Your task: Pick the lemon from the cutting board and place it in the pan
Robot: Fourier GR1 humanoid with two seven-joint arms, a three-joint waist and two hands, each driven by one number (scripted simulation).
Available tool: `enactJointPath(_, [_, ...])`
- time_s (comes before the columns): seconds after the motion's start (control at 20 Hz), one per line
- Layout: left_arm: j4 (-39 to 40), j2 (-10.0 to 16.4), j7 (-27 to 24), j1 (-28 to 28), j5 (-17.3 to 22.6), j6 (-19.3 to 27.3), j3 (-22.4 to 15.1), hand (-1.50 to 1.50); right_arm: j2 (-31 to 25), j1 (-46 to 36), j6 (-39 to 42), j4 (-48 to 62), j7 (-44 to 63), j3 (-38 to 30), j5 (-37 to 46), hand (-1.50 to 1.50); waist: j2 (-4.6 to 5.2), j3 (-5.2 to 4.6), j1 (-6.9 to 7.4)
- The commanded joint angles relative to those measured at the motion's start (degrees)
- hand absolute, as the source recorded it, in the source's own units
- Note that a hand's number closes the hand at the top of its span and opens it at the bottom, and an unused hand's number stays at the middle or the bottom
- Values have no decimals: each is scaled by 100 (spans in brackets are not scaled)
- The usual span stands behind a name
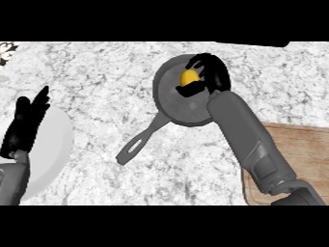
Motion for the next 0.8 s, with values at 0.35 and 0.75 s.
enactJointPath(0.35, [136, -152, -78, -114, -28, -7, -109, 0, 0, -367, -405, 779, -1253, -355, -1131, -150, 55, 3, 154])
enactJointPath(0.75, [39, -2, 82, -149, 37, -76, 12, 0, 0, -425, -1174, 744, -2222, -879, -1872, -150, 9, 3, 28])
